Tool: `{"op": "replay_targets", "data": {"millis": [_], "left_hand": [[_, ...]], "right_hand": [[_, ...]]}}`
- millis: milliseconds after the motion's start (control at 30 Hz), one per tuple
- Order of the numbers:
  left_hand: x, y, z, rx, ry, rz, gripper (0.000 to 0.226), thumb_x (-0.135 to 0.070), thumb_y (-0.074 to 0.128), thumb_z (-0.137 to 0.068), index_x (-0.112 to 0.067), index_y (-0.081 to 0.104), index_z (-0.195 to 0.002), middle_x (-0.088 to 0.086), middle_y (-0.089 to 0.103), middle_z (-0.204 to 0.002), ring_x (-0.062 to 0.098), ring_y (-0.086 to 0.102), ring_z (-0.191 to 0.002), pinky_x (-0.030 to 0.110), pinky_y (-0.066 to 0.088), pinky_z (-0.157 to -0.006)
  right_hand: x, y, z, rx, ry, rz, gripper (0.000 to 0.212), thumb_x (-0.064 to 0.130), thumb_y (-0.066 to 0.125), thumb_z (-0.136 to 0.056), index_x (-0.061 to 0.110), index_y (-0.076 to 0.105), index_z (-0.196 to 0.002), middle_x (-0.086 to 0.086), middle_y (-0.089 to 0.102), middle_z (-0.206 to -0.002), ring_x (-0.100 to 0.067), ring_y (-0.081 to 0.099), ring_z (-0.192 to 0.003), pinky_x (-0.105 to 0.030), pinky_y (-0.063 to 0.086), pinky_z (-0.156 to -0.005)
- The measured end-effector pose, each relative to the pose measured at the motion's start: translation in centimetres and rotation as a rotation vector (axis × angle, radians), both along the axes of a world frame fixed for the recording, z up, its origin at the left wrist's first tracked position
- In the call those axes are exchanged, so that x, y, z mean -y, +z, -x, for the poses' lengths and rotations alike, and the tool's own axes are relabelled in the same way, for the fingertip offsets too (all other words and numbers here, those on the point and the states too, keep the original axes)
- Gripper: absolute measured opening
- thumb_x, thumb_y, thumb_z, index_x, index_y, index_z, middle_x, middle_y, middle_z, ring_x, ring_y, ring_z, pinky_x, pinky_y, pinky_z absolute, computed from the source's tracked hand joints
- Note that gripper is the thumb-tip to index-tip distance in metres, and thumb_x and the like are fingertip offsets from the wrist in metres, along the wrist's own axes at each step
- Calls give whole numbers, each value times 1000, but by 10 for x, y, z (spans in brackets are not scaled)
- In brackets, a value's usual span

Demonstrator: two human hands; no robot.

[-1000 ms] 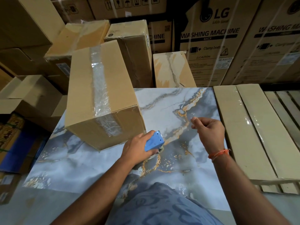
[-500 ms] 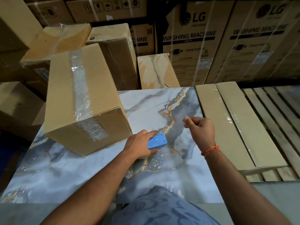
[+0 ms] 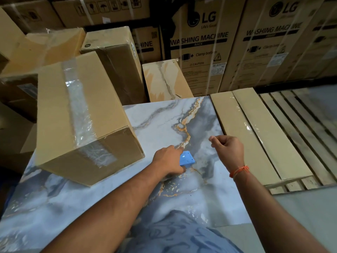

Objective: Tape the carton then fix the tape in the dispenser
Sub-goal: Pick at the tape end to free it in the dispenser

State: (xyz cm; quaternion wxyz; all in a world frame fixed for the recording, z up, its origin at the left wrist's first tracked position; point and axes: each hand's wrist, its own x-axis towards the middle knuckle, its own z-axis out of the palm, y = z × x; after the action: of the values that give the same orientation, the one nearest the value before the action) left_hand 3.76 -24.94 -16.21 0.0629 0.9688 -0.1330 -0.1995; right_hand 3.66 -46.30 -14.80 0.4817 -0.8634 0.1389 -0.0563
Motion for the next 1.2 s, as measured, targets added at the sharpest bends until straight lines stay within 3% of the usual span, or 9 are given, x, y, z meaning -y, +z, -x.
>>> {"op": "replay_targets", "data": {"millis": [67, 133, 367, 533, 667, 867, 1033, 1133, 1200], "left_hand": [[3, 3, -9, -66, -5, 59, 49, -45, 69, -70, -27, 60, -115, 4, 63, -104, 31, 66, -99, 30, 42, -69], [5, 5, -15, -117, -20, 108, 44, -45, 67, -67, -29, 62, -108, -2, 64, -98, 27, 66, -96, 29, 42, -66], [17, 9, -24, -137, -32, 151, 47, -42, 71, -70, -31, 67, -115, -1, 69, -108, 25, 63, -95, 30, 50, -69], [24, 14, -28, -190, -5, 235, 43, -39, 69, -75, -27, 72, -116, 1, 72, -111, 25, 65, -101, 39, 59, -85], [24, 17, -29, -240, 4, 274, 43, -38, 66, -71, -25, 73, -112, 2, 73, -107, 23, 67, -96, 43, 60, -84], [25, 16, -32, -261, -12, 303, 40, -34, 68, -77, -23, 73, -115, 2, 72, -108, 23, 65, -96, 38, 60, -82], [27, 14, -33, -310, 37, 343, 49, -30, 69, -83, -19, 67, -131, 6, 67, -125, 23, 64, -109, 34, 56, -90], [31, 10, -37, -382, 144, 445, 17, -30, 68, -84, -20, 72, -96, 4, 67, -98, 23, 66, -93, 36, 54, -80], [35, 6, -41, -470, 250, 562, 15, -23, 62, -88, -14, 67, -77, 3, 62, -83, 21, 59, -81, 33, 46, -73]], "right_hand": [[6, -5, 3, -11, -25, 40, 43, 31, 68, -90, -8, 69, -74, -31, 68, -76, -41, 60, -60, -41, 54, -63], [11, -9, 7, -26, -48, 66, 36, 28, 69, -90, -3, 73, -73, -29, 71, -76, -42, 68, -74, -41, 55, -68], [12, -13, 13, -49, 13, 170, 21, 20, 69, -90, 6, 80, -79, -16, 76, -70, -27, 71, -70, -30, 49, -64], [9, -17, 9, -24, 76, 240, 21, 18, 69, -91, 3, 80, -81, -14, 79, -79, -28, 71, -76, -29, 49, -67], [10, -20, 3, -54, 72, 269, 23, 19, 67, -92, 4, 81, -83, -11, 78, -80, -24, 68, -75, -26, 42, -65], [14, -26, -5, -82, 43, 300, 26, 21, 66, -92, 2, 79, -80, -15, 77, -80, -27, 69, -78, -25, 38, -62], [11, -28, -3, -71, 60, 289, 31, 23, 67, -92, -1, 77, -75, -16, 76, -79, -23, 67, -74, -24, 40, -62], [3, -26, 2, -44, 52, 227, 22, 22, 70, -91, 6, 81, -81, -5, 76, -87, -12, 62, -75, -22, 41, -68], [0, -29, 5, -27, 46, 209, 19, 23, 70, -91, 8, 81, -83, -3, 75, -90, -11, 62, -77, -19, 42, -67]]}}
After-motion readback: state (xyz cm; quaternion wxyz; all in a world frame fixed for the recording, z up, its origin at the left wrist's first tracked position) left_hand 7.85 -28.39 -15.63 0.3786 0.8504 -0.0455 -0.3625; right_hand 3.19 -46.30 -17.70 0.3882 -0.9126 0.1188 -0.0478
